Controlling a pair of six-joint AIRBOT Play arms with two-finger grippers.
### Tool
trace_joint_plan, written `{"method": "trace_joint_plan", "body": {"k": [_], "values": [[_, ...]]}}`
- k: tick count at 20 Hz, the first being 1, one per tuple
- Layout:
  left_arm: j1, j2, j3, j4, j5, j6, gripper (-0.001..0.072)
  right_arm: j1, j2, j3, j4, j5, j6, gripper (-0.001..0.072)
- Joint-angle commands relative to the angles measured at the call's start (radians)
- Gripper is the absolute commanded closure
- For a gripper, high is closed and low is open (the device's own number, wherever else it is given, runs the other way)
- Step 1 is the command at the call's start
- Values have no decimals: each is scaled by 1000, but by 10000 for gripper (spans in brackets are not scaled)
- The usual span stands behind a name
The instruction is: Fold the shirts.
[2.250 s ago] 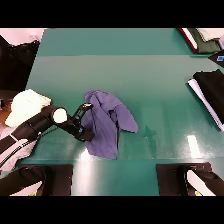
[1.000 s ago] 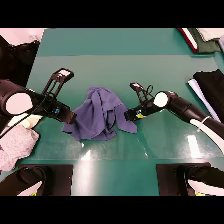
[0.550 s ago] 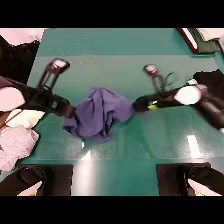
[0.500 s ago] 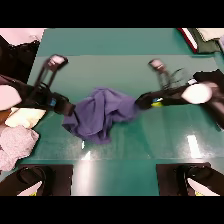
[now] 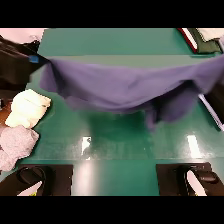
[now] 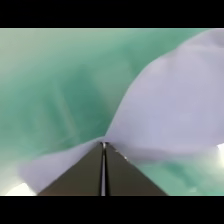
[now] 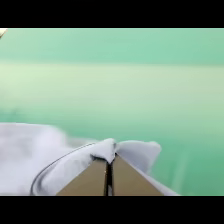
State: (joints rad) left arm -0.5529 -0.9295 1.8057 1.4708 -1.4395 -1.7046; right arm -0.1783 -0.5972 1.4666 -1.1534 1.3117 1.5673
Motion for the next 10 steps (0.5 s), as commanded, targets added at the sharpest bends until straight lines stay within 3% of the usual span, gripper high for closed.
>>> {"method": "trace_joint_plan", "body": {"k": [1, 7, 10], "values": [[1, 0, 154, -149, -47, 3, 678, -229, 57, 124, 1, 155, 3, 693], [1, -2, 243, -264, -48, 3, 679, -280, -11, 323, 4, 185, 4, 693], [1, -5, 168, -201, -55, 49, 678, -280, -128, 438, 60, 216, 7, 693]]}}
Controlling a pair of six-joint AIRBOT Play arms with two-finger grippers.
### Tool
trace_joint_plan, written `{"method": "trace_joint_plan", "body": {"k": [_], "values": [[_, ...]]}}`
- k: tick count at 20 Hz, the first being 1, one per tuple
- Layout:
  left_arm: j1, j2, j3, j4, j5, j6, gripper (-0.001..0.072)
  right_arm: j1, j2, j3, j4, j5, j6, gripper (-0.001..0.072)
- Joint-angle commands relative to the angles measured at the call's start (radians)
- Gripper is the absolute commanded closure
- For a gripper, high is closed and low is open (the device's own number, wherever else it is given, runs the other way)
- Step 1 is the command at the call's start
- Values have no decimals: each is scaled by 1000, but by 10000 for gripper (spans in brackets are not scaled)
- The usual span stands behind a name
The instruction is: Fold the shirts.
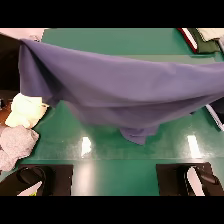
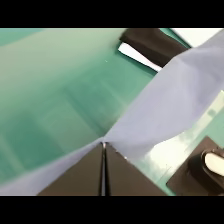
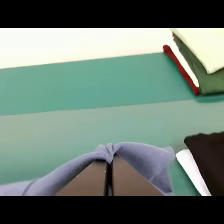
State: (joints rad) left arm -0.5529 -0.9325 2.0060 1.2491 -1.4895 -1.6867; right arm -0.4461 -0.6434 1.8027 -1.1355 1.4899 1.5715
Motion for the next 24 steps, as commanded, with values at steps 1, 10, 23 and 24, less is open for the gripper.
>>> {"method": "trace_joint_plan", "body": {"k": [1, 10, 23, 24], "values": [[1, -2, -80, 80, 0, 31, 679, -13, -123, 122, 74, 54, 3, 693], [1, -53, -650, 454, 253, -9, 678, 237, -385, -204, 157, -136, -123, 693], [80, -299, -766, 759, 529, -249, 347, 600, -675, -467, -142, -649, -61, 514], [119, -299, -758, 747, 492, -266, 262, 587, -674, -467, -138, -649, -61, 307]]}}
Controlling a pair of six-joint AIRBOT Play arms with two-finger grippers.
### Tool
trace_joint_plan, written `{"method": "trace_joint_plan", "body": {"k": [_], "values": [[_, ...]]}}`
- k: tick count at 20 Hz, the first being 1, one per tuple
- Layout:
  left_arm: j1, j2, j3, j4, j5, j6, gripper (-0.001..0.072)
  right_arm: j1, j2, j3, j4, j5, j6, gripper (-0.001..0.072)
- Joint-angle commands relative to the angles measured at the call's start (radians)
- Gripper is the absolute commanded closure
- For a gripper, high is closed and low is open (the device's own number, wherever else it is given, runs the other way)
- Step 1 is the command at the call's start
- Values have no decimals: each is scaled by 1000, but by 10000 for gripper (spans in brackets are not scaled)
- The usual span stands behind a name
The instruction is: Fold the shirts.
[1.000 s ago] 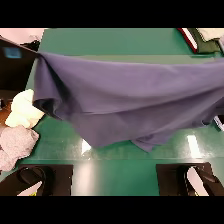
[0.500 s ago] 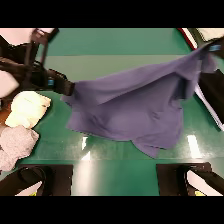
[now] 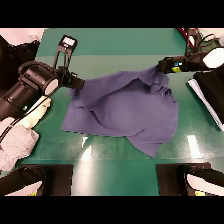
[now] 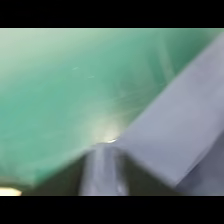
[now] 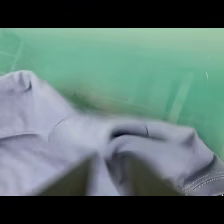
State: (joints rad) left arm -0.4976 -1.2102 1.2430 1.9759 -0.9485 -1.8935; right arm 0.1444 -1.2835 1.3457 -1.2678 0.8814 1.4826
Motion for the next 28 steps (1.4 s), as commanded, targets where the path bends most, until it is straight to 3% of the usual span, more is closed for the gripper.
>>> {"method": "trace_joint_plan", "body": {"k": [1, 3, 5, 7, 10, 15, 18, 21, 28], "values": [[105, -21, 16, 2, -93, -60, 263, -13, -24, -10, -6, -37, 28, 270], [178, -20, 29, -56, -179, -23, 280, -47, 19, -11, -7, -10, 28, 272], [227, -19, 29, -135, -272, 90, 280, -74, 76, -11, -7, 50, 27, 273], [238, -19, 16, -167, -361, 184, 280, -99, 129, -11, -11, 134, 26, 272], [238, -17, -64, -242, -439, 253, 281, -129, 189, -12, -15, 214, 26, 272], [238, 97, -334, -317, -381, 247, 282, -129, 257, -13, -15, 256, 26, 273], [238, 164, -458, -348, -308, 196, 282, -130, 269, -13, -14, 257, 26, 274], [238, 165, -505, -434, -254, 198, 281, -130, 269, -13, -14, 289, 26, 274], [238, 159, -537, -439, -131, 134, 281, -130, 269, -13, -14, 345, 26, 282]]}}
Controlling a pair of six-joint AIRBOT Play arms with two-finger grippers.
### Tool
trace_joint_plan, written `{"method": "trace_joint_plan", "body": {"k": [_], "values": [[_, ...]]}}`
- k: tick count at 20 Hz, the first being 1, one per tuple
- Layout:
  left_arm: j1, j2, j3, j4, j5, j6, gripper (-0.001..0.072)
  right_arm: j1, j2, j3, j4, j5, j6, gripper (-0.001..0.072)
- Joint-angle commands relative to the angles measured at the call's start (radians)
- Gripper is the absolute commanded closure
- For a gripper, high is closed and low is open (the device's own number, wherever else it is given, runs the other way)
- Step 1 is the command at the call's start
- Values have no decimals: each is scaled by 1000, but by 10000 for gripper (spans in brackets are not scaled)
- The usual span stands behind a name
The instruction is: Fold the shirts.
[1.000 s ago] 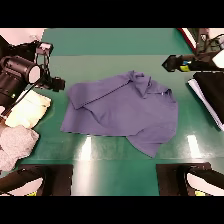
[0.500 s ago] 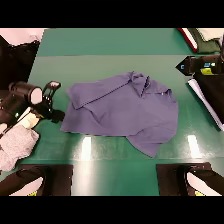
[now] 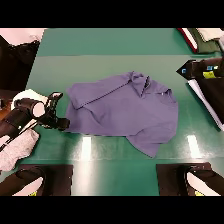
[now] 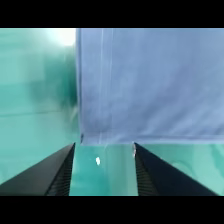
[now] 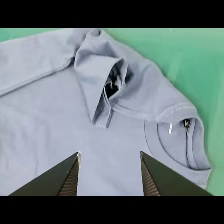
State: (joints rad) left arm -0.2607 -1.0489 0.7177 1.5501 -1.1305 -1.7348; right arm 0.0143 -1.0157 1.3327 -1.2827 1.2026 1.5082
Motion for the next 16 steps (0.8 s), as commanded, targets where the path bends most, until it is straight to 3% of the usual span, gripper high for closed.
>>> {"method": "trace_joint_plan", "body": {"k": [1, 12, 13, 14, 16], "values": [[1, -12, -12, -11, 54, -27, 280, 0, 1, 0, 1, 31, 0, 282], [1, -97, -11, -2, 37, -69, 283, 0, 1, 0, 0, 58, -8, 282], [1, -92, -11, -2, 36, -69, 434, 0, 2, 0, 0, 59, -8, 282], [1, -90, -11, -6, 37, -85, 651, 0, 2, 0, 0, 66, -8, 283], [1, -90, -3, -14, 29, -109, 673, 0, 8, 0, -1, 117, -8, 284]]}}
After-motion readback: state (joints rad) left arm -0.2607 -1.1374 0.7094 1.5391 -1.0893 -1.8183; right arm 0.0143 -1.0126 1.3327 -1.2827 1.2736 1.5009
